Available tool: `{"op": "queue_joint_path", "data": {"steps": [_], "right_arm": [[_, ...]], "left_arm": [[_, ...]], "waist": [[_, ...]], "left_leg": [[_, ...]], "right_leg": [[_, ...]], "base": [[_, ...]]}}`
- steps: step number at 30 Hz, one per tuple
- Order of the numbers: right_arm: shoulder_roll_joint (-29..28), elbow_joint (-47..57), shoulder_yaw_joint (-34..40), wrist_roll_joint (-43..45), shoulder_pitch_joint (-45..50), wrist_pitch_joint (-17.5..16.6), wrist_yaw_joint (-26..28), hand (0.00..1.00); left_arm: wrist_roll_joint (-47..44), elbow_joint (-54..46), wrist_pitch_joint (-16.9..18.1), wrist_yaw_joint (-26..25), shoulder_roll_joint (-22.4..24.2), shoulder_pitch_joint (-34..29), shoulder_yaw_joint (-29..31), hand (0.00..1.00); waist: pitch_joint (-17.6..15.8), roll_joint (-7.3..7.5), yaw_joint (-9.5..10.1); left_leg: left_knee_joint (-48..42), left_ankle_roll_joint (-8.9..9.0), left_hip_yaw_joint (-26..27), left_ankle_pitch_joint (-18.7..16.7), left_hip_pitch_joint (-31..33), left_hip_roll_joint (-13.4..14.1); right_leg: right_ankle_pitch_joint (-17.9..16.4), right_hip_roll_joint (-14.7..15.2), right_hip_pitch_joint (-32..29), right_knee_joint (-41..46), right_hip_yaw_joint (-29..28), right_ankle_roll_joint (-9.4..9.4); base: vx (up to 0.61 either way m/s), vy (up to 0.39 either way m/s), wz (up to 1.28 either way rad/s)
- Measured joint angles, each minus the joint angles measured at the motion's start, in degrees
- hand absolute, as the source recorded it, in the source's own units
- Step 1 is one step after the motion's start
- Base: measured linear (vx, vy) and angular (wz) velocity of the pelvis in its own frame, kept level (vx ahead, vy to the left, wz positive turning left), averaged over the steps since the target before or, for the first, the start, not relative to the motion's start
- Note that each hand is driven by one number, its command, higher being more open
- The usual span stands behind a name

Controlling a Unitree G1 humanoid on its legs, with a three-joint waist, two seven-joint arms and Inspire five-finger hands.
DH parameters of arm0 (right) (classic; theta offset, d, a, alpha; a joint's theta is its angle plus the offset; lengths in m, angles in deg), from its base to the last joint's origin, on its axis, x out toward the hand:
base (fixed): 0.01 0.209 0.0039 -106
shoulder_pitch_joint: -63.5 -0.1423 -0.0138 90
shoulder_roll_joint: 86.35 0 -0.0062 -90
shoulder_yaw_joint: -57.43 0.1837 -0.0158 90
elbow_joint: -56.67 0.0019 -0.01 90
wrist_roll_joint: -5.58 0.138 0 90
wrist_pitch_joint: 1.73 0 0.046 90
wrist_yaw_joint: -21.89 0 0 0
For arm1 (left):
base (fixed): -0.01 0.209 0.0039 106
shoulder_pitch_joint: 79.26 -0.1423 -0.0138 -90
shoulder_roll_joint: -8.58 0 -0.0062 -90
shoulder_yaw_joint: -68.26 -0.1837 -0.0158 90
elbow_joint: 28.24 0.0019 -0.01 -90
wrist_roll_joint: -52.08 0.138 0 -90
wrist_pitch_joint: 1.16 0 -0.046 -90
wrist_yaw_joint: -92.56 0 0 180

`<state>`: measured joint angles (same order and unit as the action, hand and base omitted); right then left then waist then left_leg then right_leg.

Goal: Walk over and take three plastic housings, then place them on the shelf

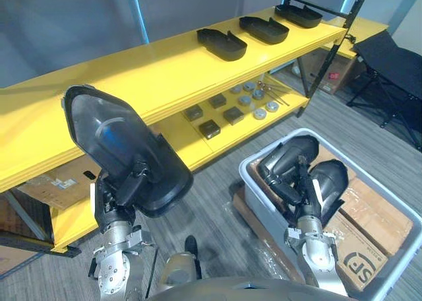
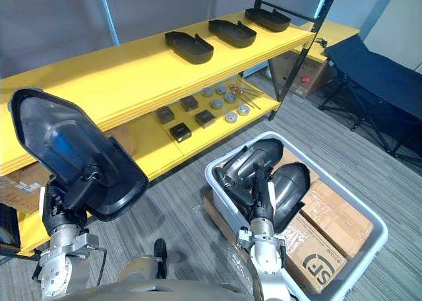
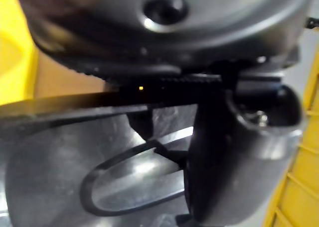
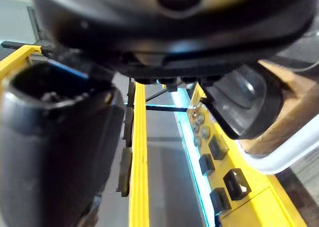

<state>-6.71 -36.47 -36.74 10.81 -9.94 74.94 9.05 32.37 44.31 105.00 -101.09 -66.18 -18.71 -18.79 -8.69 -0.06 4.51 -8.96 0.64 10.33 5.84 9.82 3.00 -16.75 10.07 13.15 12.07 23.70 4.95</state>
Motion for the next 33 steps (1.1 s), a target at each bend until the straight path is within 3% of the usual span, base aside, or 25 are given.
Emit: {"op": "queue_joint_path", "data": {"steps": [2, 3, 4, 5, 6, 7, 8, 9, 10, 11, 14, 16, 18, 19, 20, 21, 22, 23, 24, 26, 27, 28, 33], "right_arm": [[-1.2, 0.0, -0.2, 1.5, -2.6, -0.2, 0.2, 1.0], [-1.4, -0.1, -0.1, 2.5, -4.2, -0.2, 0.2, 1.0], [-1.1, -0.2, 0.2, 2.5, -5.3, -0.2, 0.5, 1.0], [-0.9, -0.5, 0.3, 2.5, -5.6, -0.2, 0.8, 1.0], [-0.9, -0.5, 0.4, 2.5, -5.7, -0.1, 1.1, 1.0], [-1.0, -0.5, 0.4, 2.4, -5.8, -0.1, 1.5, 1.0], [-1.4, -0.5, 0.6, 2.4, -5.9, -0.1, 1.7, 1.0], [-1.7, -0.5, 0.3, 2.4, -6.3, -0.1, 2.9, 1.0], [-1.4, -0.4, 0.3, 2.4, -7.1, -0.1, 4.2, 1.0], [-1.4, -0.3, 0.4, 2.4, -7.5, -0.1, 4.8, 1.0], [-1.0, 3.6, 0.7, 2.6, -7.7, -0.1, 6.3, 1.0], [-0.2, 7.2, 1.3, 3.3, -7.3, -0.2, 6.7, 1.0], [0.9, 9.8, 1.4, 4.7, -7.3, -0.2, 7.6, 1.0], [1.2, 11.3, 1.8, 4.8, -7.3, -0.2, 7.7, 1.0], [1.8, 11.9, 2.3, 5.1, -7.9, -0.2, 8.0, 1.0], [3.0, 12.4, 3.2, 5.7, -8.5, -0.1, 8.0, 1.0], [3.4, 12.5, 3.9, 6.4, -8.5, -0.1, 8.0, 1.0], [3.5, 12.5, 5.2, 6.9, -8.4, 0.1, 7.8, 1.0], [3.3, 12.5, 7.2, 6.9, -7.9, 0.1, 7.4, 1.0], [2.7, 13.1, 10.5, 6.9, -7.3, 0.1, 6.7, 1.0], [2.3, 13.8, 12.8, 6.9, -6.8, 0.1, 5.8, 1.0], [1.9, 13.9, 14.8, 6.9, -6.7, 0.1, 5.0, 1.0], [-2.4, 13.9, 15.2, 8.1, -6.1, 0.1, 3.8, 1.0]], "left_arm": [[0.0, -0.2, 0.0, -0.3, 0.0, 0.3, 1.9, 0.0], [0.1, -0.6, -0.2, -0.8, 0.1, 0.5, 2.7, 0.0], [0.2, -0.9, -0.2, -1.1, 0.4, 1.1, 3.1, 0.0], [1.0, -0.8, -0.5, -1.3, 0.6, 2.0, 3.1, 0.0], [2.7, -1.0, -0.7, -1.2, 0.5, 3.0, 3.0, 0.0], [4.9, -1.6, -0.8, -1.3, -0.3, 4.1, 3.2, 0.0], [5.3, -2.1, -0.8, -1.3, -0.6, 4.6, 3.5, 0.0], [6.3, -2.3, -0.8, -1.7, -0.9, 6.3, 3.7, 0.0], [6.4, -2.1, -0.8, -2.4, -0.6, 7.7, 3.7, 0.0], [6.4, -2.1, -0.8, -2.5, -0.6, 8.3, 3.8, 0.0], [6.3, -1.9, -0.8, -2.4, -0.8, 10.3, 3.1, 0.0], [6.3, -1.0, -0.8, -2.2, -0.9, 10.7, 1.8, 0.0], [6.4, -1.0, -0.8, -2.3, -1.0, 9.7, 0.7, 0.0], [6.4, -1.1, -0.8, -2.4, -1.6, 9.6, 0.1, 0.0], [6.3, -0.7, -1.0, -2.4, -1.2, 9.8, -0.4, 0.0], [6.4, -1.0, -1.4, -2.3, -0.2, 9.4, -1.4, 0.0], [6.4, -1.1, -1.4, -2.2, 0.1, 9.5, -2.1, 0.0], [6.4, -1.2, -1.4, -1.9, 0.1, 9.9, -3.4, 0.0], [6.3, -1.1, -1.4, -1.4, 0.2, 10.9, -5.1, 0.0], [6.3, -0.9, -1.4, -0.6, 0.3, 13.0, -7.5, 0.0], [6.3, -0.4, -1.4, 0.2, 0.5, 15.2, -9.4, 0.0], [6.3, 0.1, -1.4, 1.3, 0.4, 17.2, -10.7, 0.0], [6.6, 0.1, -1.4, 1.4, -0.2, 17.8, -9.2, 0.0]], "waist": [[-0.5, 1.16, 0.36], [-0.9, 1.79, 0.78], [-1.1, 1.32, 1.03], [-1.1, 1.24, 0.41], [-0.9, 0.65, -0.39], [-0.9, 0.69, -1.09], [-1.0, 1.08, -1.76], [-1.1, 1.44, -2.44], [-1.0, 1.52, -2.58], [-1.1, 1.39, -2.73], [-1.2, 0.87, -3.32], [-1.2, 0.54, -3.43], [-0.2, 2.28, -3.27], [0.8, 4.76, -3.16], [0.9, 4.62, -3.13], [1.3, 2.58, -3.32], [1.4, 2.08, -3.29], [1.5, 1.71, -3.43], [1.5, 1.66, -4.85], [1.5, 1.67, -6.42], [1.5, 1.36, -7.43], [1.2, 1.21, -7.69], [0.7, 1.53, -7.69]], "left_leg": [[-4.4, -1.15, -0.8, -2.6, 1.6, -1.4], [-7.7, -1.62, -1.5, -5.6, 2.1, -2.8], [-9.8, -1.17, -2.6, -7.6, 2.2, -3.9], [-10.6, -1.59, -4.7, -8.3, 2.7, -4.7], [-10.1, -1.81, -7.1, -8.6, 2.5, -5.1], [-7.8, -2.13, -10.2, -8.5, 1.2, -6.0], [-6.5, -2.4, -11.9, -8.3, 0.4, -6.0], [-5.0, -3.68, -14.5, -7.5, -0.4, -6.6], [-4.3, -3.67, -16.9, -7.6, -1.4, -6.6], [-3.8, -3.62, -18.0, -7.7, -1.9, -6.6], [-2.2, -3.75, -22.9, -8.5, -4.2, -6.6], [-2.8, -3.26, -24.9, -8.9, -5.2, -6.6], [-3.9, -2.22, -26.1, -10.4, -6.7, -8.0], [-4.6, -1.69, -26.3, -11.9, -7.2, -9.9], [-6.1, -1.14, -26.4, -13.6, -7.3, -9.8], [-8.1, -0.78, -23.3, -15.9, -6.2, -7.0], [-8.6, -0.77, -21.2, -16.6, -6.2, -5.6], [-8.7, -1.01, -15.2, -17.5, -6.1, -1.9], [-8.8, -0.87, -7.7, -17.8, -6.1, 2.1], [-8.7, -0.59, 2.6, -17.6, -6.0, 6.4], [-6.7, 1.84, 7.9, -15.0, -6.4, 8.2], [-3.2, 4.48, 8.5, -11.4, -7.4, 6.9], [0.1, 3.16, 9.9, -10.5, -10.5, 3.5]], "right_leg": [[-1.8, 2.0, 0.0, 2.2, 1.0, 0.55], [-2.3, 3.5, 1.1, 3.5, 1.9, 1.66], [-2.4, 4.4, 0.6, 9.1, 1.2, 0.68], [-0.8, 5.2, -2.4, 16.3, 0.4, -2.14], [2.6, 5.2, -5.5, 22.9, -1.9, -6.64], [9.1, 4.6, -9.2, 30.1, -6.1, -6.97], [10.7, 4.2, -10.4, 32.5, -8.0, -5.73], [5.9, 2.1, -12.4, 33.6, -11.3, -4.53], [1.6, -0.2, -14.1, 31.4, -13.0, -4.62], [0.3, -1.1, -14.9, 29.6, -13.2, -4.71], [-0.5, -6.4, -20.7, 18.3, -20.9, -4.51], [1.4, -7.9, -23.3, 12.0, -25.2, -2.76], [9.1, -6.7, -23.6, 4.1, -25.2, -3.16], [17.3, -4.5, -23.1, 1.6, -24.6, -3.48], [16.4, -3.7, -21.7, 1.2, -23.0, -1.45], [16.7, -5.2, -19.3, -1.4, -20.5, -1.95], [16.8, -5.7, -18.5, -2.4, -19.6, -2.17], [16.9, -6.1, -16.5, -4.1, -17.4, -2.38], [16.8, -6.0, -14.6, -5.8, -14.2, -2.51], [16.7, -5.1, -13.3, -7.0, -10.6, -2.65], [16.7, -4.2, -13.2, -7.1, -8.4, -2.63], [16.8, -3.2, -13.4, -7.1, -8.2, -2.44], [17.9, -1.2, -12.4, -8.4, -11.5, -0.69]], "base": [[0.1, 0.07, 0.21], [0.2, 0.09, 0.23], [0.25, 0.136, 0.56], [0.23, 0.118, 0.94], [0.22, 0.146, 1.29], [0.2, 0.097, 1.18], [0.28, 0.042, 1.24], [0.31, -0.014, 1.12], [0.32, -0.022, 1.02], [0.29, 0.002, 0.84], [0.26, -0.042, 0.83], [0.29, -0.121, 0.91], [0.33, -0.203, 0.72], [0.34, -0.26, 0.67], [0.37, -0.296, 0.81], [0.19, -0.178, 0.61], [0.2, -0.179, 0.69], [0.15, -0.162, 0.91], [0.13, -0.146, 1.06], [0.07, -0.043, 1.13], [0.05, 0.083, 1.1], [0.04, 0.127, 0.7], [0.0, 0.122, -0.05]]}}
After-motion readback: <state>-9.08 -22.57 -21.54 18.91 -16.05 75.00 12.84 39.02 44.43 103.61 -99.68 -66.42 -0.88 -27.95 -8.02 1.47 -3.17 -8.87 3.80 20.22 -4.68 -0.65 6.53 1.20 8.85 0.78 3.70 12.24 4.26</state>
